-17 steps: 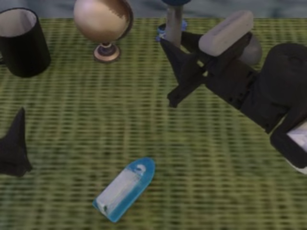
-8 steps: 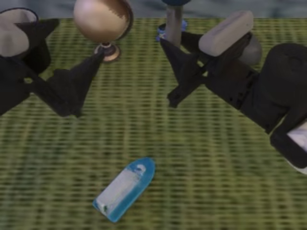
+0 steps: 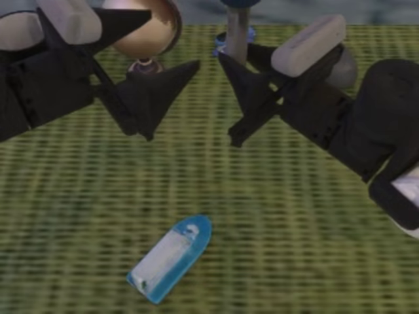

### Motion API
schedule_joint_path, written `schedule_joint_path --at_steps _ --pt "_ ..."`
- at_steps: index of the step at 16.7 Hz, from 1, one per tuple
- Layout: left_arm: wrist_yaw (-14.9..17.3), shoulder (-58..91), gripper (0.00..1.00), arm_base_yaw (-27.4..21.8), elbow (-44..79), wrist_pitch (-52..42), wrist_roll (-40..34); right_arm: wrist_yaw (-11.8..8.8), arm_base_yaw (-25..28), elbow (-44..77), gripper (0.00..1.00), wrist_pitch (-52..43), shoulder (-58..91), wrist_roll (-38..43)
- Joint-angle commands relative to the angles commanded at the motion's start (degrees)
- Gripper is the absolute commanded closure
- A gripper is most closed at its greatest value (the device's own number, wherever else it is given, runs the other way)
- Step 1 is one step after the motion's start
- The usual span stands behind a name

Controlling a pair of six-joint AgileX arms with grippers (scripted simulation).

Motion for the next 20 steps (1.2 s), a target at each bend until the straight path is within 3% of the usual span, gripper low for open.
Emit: schedule_joint_path --at_steps 6,14,19,20 --pt "-1.3 2.1 0.0 -1.2 1.8 0.6 -0.1 0.0 0.0 0.0 1.0 0.0 0.0 0.0" --pt "-10.4 19.2 0.0 -10.6 14.9 4.6 -0.4 0.0 0.0 0.0 1.0 0.0 0.0 0.0" --pt "-10.8 19.8 0.0 -11.1 15.5 4.7 -0.4 0.0 0.0 0.0 1.0 0.0 0.0 0.0" --pt "-10.8 19.8 0.08 -11.1 15.5 4.7 -0.4 0.0 0.0 0.0 1.0 0.0 0.0 0.0"
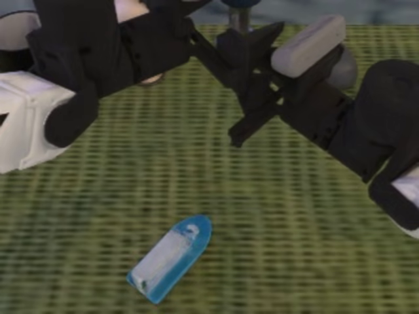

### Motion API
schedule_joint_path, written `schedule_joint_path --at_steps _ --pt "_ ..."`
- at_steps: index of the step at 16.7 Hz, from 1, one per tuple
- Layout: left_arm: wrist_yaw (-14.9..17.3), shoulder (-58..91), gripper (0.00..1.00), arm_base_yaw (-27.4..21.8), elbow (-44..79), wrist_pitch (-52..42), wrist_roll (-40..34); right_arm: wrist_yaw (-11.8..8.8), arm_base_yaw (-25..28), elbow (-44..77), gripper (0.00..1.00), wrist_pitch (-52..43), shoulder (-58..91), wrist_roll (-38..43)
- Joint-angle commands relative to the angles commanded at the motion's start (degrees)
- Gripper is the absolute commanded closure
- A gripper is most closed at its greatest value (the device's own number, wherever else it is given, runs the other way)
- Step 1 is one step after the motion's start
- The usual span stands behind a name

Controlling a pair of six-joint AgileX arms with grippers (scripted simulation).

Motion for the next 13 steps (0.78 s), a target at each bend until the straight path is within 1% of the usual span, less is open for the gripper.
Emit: schedule_joint_path --at_steps 12,13 --pt "0.0 0.0 0.98 0.0 0.0 0.0 0.0 0.0 0.0 0.0 1.0 0.0 0.0 0.0" --pt "0.0 0.0 1.0 0.0 0.0 0.0 0.0 0.0 0.0 0.0 1.0 0.0 0.0 0.0"
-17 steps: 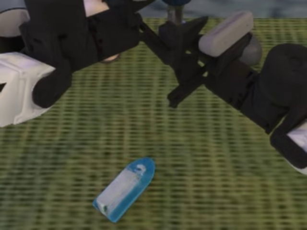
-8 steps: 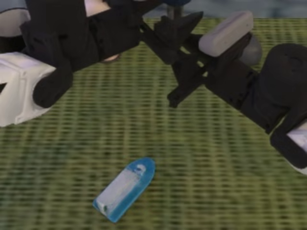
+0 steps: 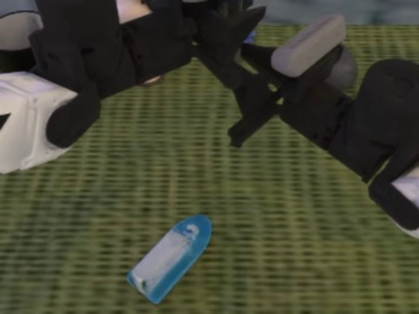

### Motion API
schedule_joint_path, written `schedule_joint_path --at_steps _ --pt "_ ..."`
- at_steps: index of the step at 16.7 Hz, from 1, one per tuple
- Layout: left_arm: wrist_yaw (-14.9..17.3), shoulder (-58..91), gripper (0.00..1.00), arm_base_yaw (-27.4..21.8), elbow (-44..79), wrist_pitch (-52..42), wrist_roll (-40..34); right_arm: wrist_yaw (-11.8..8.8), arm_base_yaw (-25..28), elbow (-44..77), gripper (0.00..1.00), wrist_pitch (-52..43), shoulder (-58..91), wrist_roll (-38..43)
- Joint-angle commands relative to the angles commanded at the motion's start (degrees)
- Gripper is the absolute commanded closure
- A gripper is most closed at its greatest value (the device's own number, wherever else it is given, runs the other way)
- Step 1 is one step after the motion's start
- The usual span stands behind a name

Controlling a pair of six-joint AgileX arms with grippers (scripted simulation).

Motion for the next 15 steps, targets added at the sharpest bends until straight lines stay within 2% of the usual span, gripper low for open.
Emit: schedule_joint_path --at_steps 8,15 --pt "0.0 0.0 1.0 0.0 0.0 0.0 0.0 0.0 0.0 0.0 1.0 0.0 0.0 0.0" --pt "0.0 0.0 1.0 0.0 0.0 0.0 0.0 0.0 0.0 0.0 0.47 0.0 0.0 0.0"
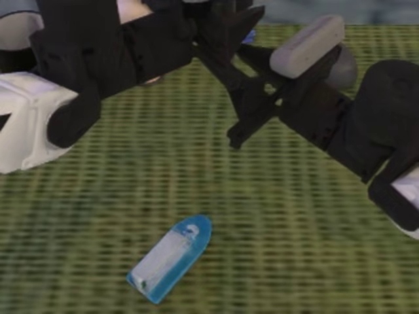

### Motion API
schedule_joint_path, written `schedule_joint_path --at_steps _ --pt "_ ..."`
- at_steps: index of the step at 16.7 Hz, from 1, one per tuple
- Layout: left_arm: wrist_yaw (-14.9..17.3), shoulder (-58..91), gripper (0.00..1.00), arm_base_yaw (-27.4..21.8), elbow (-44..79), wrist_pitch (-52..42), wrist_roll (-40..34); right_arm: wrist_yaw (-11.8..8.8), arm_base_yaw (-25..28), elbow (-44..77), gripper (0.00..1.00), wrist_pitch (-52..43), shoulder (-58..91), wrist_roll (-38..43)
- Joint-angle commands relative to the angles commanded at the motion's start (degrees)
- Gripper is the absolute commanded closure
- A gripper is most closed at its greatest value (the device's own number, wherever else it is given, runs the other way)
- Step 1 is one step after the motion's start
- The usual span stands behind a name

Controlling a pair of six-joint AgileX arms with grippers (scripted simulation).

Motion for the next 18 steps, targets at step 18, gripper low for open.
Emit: schedule_joint_path --at_steps 18 --pt "1.3 -0.8 1.0 1.6 -0.8 -0.2 0.0 -0.5 -0.3 -2.4 0.0 -0.2 -2.4 0.0"
